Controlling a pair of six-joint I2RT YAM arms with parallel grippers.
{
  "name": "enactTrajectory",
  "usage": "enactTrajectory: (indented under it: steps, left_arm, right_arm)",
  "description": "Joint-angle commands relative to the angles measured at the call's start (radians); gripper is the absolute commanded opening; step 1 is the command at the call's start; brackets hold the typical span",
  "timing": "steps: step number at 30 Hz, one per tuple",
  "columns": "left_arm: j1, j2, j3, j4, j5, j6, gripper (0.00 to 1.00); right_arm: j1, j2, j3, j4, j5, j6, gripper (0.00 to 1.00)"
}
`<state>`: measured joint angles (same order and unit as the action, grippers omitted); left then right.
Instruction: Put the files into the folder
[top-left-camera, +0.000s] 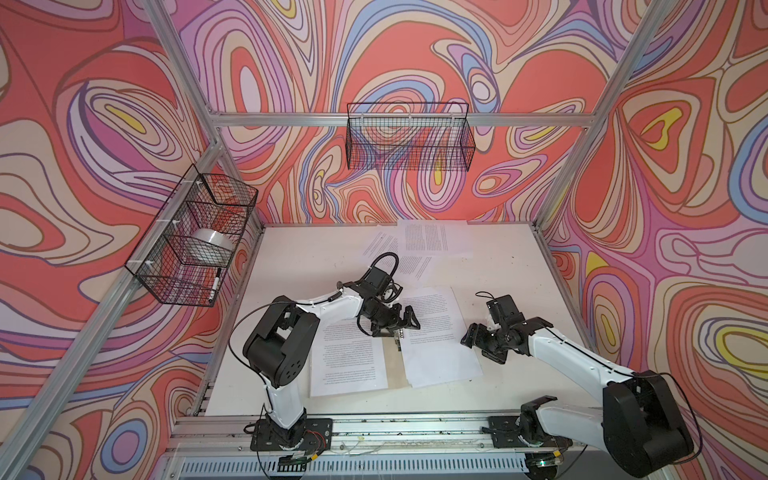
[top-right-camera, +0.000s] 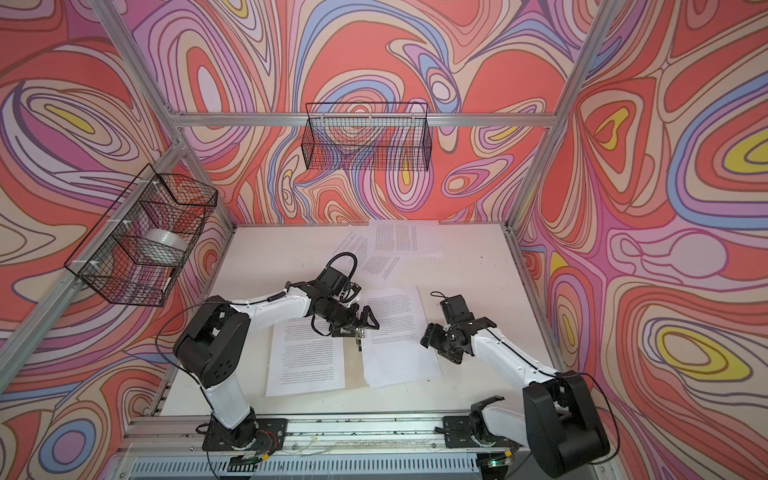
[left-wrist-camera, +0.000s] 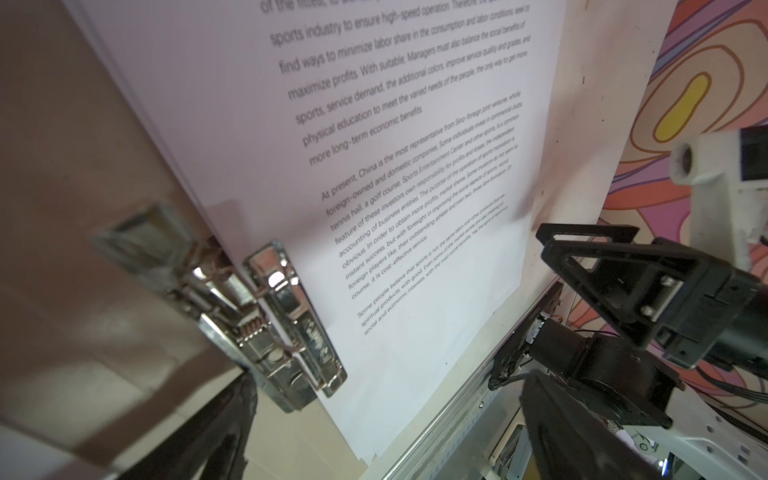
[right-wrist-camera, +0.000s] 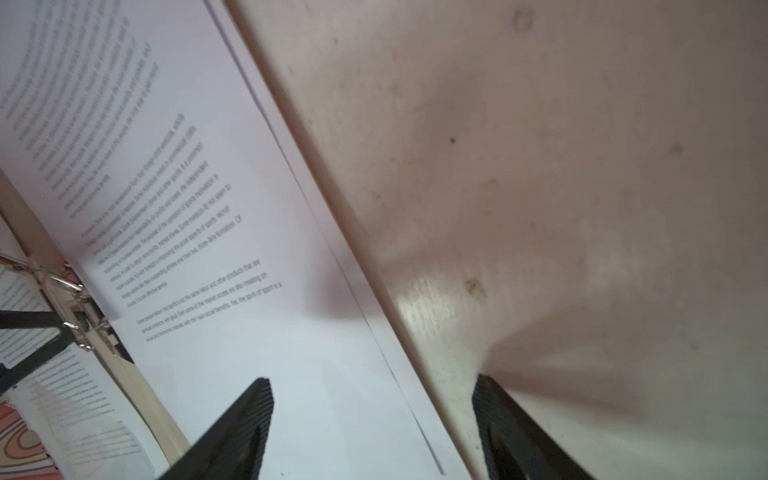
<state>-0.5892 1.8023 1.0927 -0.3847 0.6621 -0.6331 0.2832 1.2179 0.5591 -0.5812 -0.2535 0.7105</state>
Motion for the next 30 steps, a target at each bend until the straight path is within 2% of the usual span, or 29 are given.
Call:
enactTrajectory:
  steps: [1, 27, 30]
  left_arm:
    - [-0.006, 0.036, -0.029, -0.001, -0.035, -0.002, 1.00]
    - [-0.006, 0.053, -0.048, 0.031, -0.029, -0.018, 1.00]
    - [-0.006, 0.039, -0.046, 0.024, -0.038, -0.017, 1.00]
  right_arm:
    - [0.010, -0.004, -0.011, 0.040, -0.044, 0.047, 0.78]
    - [0.020, 0.010, 0.007, 0.092, -0.095, 0.077, 0.75]
    - [0.022, 0.003, 0.008, 0.059, -0.057, 0.073, 0.76]
